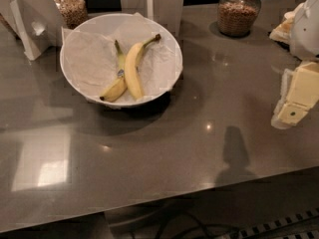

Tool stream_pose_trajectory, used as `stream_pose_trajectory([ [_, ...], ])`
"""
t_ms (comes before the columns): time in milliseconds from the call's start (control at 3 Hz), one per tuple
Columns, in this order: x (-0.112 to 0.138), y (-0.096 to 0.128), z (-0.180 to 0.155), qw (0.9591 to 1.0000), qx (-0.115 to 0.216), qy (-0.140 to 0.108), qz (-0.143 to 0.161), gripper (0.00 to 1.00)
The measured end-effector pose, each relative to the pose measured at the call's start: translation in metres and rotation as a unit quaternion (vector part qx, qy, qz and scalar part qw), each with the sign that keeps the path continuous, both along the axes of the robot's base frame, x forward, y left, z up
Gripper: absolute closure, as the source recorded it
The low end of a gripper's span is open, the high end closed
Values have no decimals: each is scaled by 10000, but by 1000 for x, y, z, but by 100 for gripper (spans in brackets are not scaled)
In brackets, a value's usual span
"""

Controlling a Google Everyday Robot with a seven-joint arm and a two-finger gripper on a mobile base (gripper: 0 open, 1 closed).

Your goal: Pick banana from white bowl

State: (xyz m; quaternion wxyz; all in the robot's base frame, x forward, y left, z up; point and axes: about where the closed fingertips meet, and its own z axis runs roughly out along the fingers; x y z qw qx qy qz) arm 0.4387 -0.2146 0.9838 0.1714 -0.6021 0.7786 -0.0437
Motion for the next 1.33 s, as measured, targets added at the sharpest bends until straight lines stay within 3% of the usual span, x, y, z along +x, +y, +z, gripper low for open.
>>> stream_pose_trajectory([
  [667, 3, 7, 2, 9999, 92, -80, 25, 0],
  [1000, 14, 32, 4, 9988, 420, -254, 0, 0],
  [1333, 30, 68, 5, 9950, 888, -420, -152, 0],
])
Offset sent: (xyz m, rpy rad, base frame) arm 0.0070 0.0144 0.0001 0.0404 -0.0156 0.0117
